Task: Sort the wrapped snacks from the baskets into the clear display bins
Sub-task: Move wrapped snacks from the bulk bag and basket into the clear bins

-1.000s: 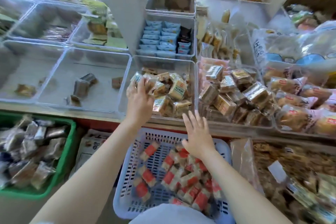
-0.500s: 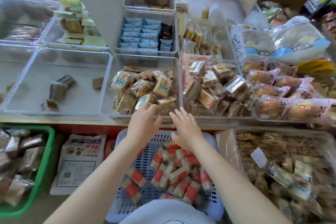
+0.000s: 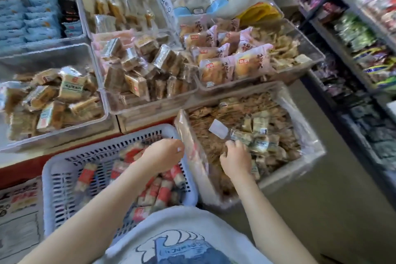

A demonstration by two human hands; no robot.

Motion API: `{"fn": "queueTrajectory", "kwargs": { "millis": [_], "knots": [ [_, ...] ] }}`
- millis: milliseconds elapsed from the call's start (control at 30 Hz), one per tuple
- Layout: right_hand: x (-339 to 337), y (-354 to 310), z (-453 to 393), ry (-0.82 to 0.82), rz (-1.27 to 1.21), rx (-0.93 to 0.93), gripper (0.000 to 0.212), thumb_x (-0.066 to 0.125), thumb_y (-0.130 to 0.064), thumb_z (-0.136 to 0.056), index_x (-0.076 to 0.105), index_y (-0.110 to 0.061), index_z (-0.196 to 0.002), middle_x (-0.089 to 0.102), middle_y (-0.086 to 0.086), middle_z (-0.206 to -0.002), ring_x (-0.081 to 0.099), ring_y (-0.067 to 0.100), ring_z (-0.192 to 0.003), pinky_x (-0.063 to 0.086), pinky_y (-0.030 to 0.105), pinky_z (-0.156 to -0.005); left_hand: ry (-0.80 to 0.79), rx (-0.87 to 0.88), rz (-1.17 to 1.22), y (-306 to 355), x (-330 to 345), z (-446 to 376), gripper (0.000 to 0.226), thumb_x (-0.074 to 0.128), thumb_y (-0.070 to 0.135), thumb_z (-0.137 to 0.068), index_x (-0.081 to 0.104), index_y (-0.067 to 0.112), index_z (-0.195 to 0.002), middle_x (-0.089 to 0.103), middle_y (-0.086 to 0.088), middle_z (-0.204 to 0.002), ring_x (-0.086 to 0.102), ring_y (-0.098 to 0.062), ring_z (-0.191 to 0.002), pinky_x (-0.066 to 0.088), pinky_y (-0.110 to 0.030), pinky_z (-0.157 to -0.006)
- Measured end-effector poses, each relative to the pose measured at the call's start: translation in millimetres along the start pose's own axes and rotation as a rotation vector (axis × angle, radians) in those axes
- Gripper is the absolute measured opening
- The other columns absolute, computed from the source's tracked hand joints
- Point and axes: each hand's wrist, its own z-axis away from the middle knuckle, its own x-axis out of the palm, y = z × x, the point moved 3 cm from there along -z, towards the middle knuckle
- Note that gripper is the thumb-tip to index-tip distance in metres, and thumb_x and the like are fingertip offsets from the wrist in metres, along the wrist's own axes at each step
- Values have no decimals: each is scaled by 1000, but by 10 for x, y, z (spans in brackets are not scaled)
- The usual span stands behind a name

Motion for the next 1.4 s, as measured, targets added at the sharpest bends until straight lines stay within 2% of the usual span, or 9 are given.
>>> {"fn": "queueTrajectory", "kwargs": {
  "millis": [133, 267, 433, 633, 833, 933, 1033, 1167, 1400],
  "knots": [
    [-20, 586, -29, 54, 0, 235, 70, 56, -26, -96, 20, -28, -156, 29, 17, -151, 47, 34, -125, 45, 41, -95, -63, 16, -61, 397, 110, -185, 27, 42, 29, -103, 61, 23, -121, 72, -6, -103, 68, -25, -90, 58, -39, -74],
    [23, 796, -201, 61, 3, 157, 82, 65, -34, -93, 14, -37, -157, 29, 13, -148, 37, 33, -134, 43, 41, -101, -69, -20, -74, 572, 166, -278, 27, 43, 36, -102, 61, 28, -121, 69, -1, -111, 66, -22, -96, 57, -38, -78],
    [-26, 831, -508, 96, -45, 127, 62, 68, -29, -90, 38, -33, -145, 40, 11, -131, 42, 32, -124, 46, 39, -89, -49, -65, -86, 636, 116, -318, 27, 44, 34, -102, 62, 31, -121, 68, 5, -112, 66, -17, -96, 57, -34, -80],
    [-177, 829, -429, 188, -464, 86, 53, 76, -28, -75, 50, -15, -119, 42, 10, -116, 44, 27, -101, 46, 39, -80, 92, -40, -63, 681, 46, -365, 31, 51, 32, -98, 56, 29, -129, 64, 4, -120, 63, -15, -99, 56, -33, -82],
    [-544, -19, -322, -275, -730, -268, 44, 73, -33, -79, 48, -35, -116, 55, -4, -111, 59, 11, -95, 53, 36, -83, 365, 122, -37, 627, -147, -235, 94, 74, 43, -79, 20, 29, -155, 32, 3, -155, 26, -22, -142, 28, -43, -113],
    [-680, -622, -244, -495, -721, -394, 47, 69, -30, -80, 46, -36, -121, 64, -4, -100, 63, 10, -89, 54, 34, -79, 370, 51, -25, 379, -273, -131, 84, 74, 43, -78, 33, 28, -150, 47, 4, -144, 40, -21, -134, 34, -38, -107],
    [-691, -1136, -165, -594, -669, -465, 51, 66, -35, -82, 43, -41, -127, 61, -3, -106, 61, 16, -95, 51, 33, -79, 337, -131, 151, -8, -389, 77, 60, 72, 36, -80, 47, 24, -134, 60, 5, -114, 58, -20, -104, 47, -32, -83],
    [-587, -1727, -171, -435, -660, -481, 61, 60, -52, -85, 35, -45, -139, 51, -7, -118, 52, 16, -113, 41, 41, -103, 399, -385, 384, -663, -454, 472, 52, 68, 51, -85, 45, 25, -123, 63, 4, -102, 61, -18, -87, 52, -37, -74],
    [-265, -2825, -64, -157, -276, -838, 60, 57, -28, -96, 35, -19, -151, 33, 3, -156, 24, 19, -147, 20, 45, -121, 594, -572, 664, -1562, -657, 1129, 43, 48, 54, -97, 42, 24, -127, 62, 4, -97, 59, -15, -79, 47, -36, -68]
  ]
}}
